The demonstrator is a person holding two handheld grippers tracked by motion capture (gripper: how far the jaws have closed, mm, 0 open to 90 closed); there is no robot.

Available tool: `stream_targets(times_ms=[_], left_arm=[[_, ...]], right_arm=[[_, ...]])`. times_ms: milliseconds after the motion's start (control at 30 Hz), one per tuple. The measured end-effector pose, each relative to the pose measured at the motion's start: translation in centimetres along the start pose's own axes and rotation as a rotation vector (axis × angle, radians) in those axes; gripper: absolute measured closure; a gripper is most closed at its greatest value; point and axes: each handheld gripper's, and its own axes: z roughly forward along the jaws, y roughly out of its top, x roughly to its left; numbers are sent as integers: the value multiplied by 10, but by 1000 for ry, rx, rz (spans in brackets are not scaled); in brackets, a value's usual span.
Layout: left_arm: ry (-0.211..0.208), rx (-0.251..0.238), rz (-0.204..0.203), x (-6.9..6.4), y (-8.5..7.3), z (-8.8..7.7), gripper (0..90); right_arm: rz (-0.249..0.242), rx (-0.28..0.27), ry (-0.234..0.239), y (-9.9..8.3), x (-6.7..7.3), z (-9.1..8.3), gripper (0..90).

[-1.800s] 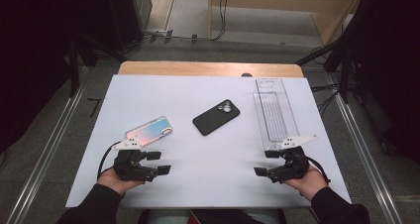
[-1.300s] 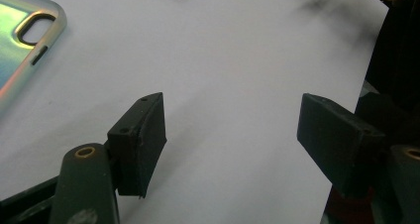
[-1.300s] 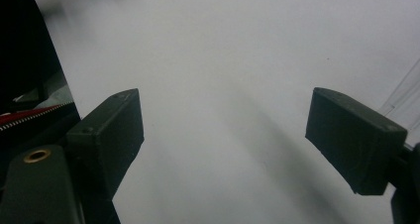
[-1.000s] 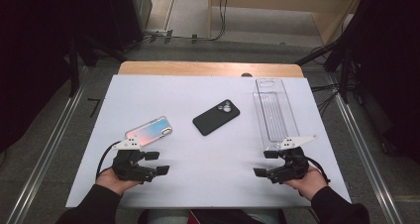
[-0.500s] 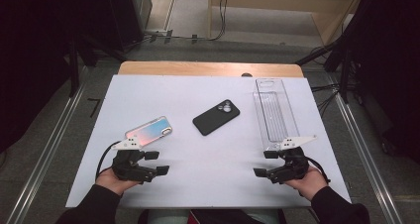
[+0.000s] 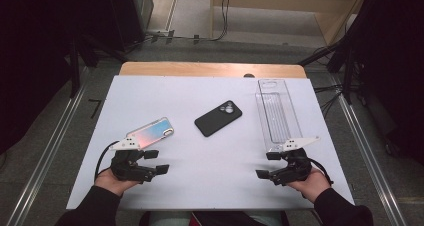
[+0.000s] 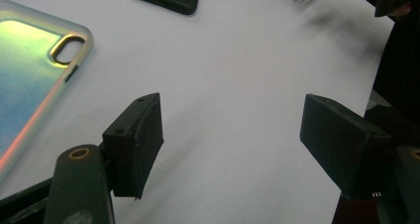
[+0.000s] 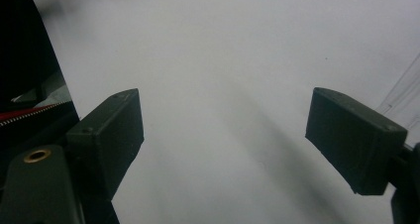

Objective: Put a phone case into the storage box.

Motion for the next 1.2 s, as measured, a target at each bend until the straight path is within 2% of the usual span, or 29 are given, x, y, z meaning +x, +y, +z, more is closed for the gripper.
stream_targets(times_ms=[167, 233, 300, 333, 367, 400, 467, 667, 733, 800, 1000, 1200], left_arm=[[50, -8, 6, 6, 4, -4, 209], [43, -9, -7, 9, 5, -4, 184], [39, 2, -10, 11, 6, -4, 65], [3, 16, -4, 12, 11, -4, 0], [3, 16, -4, 12, 11, -4, 0], [26, 2, 9, 11, 15, -5, 0], [30, 6, 21, 11, 18, -5, 0], [16, 9, 32, 15, 24, -4, 0], [21, 27, 62, 19, 30, -5, 0], [27, 27, 73, 20, 33, -6, 0], [31, 1, 44, 30, 46, -8, 11], [35, 10, 40, 40, 55, -7, 12]], right_arm=[[-4, 1, 0, 0, 0, 0, 132], [-4, 1, 1, 0, 0, 0, 132], [-2, 1, 1, 0, 0, 0, 132], [-2, 1, 0, 0, 0, 0, 132], [-2, 1, 0, 0, 0, 0, 132], [-1, 0, 1, 0, 0, 0, 132], [-1, 0, 1, 0, 0, 0, 132], [-6, -3, 4, 0, 0, 0, 132], [-9, -2, 7, 0, 0, -1, 132], [-7, -3, 9, 0, 0, -1, 132], [-2, -7, 26, 0, 1, 0, 132], [-1, -7, 28, 0, 1, 0, 132]])
